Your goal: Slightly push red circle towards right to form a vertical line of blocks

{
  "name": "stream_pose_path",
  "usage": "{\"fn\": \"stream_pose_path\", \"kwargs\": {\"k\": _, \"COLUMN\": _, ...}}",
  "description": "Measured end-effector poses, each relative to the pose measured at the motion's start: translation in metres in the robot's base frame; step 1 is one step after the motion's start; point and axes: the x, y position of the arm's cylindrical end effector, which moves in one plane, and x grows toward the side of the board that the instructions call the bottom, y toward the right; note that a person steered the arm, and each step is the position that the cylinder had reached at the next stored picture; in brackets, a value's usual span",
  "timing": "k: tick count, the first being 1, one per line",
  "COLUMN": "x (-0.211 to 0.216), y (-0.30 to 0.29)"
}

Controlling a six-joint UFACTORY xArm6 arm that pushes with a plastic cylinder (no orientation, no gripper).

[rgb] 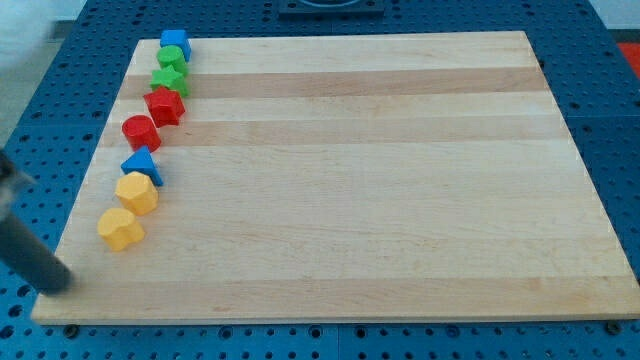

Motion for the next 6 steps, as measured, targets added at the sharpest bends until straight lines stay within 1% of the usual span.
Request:
{"fn": "stream_pose_path", "kwargs": {"k": 1, "x": -0.004, "y": 0.0}}
{"fn": "stream_pose_path", "kwargs": {"k": 2, "x": -0.071, "y": 0.0}}
{"fn": "stream_pose_path", "kwargs": {"k": 3, "x": -0.08, "y": 0.0}}
{"fn": "stream_pose_path", "kwargs": {"k": 4, "x": -0.115, "y": 0.0}}
{"fn": "stream_pose_path", "kwargs": {"k": 5, "x": -0.187, "y": 0.0}}
{"fn": "stream_pose_path", "kwargs": {"k": 6, "x": -0.219, "y": 0.0}}
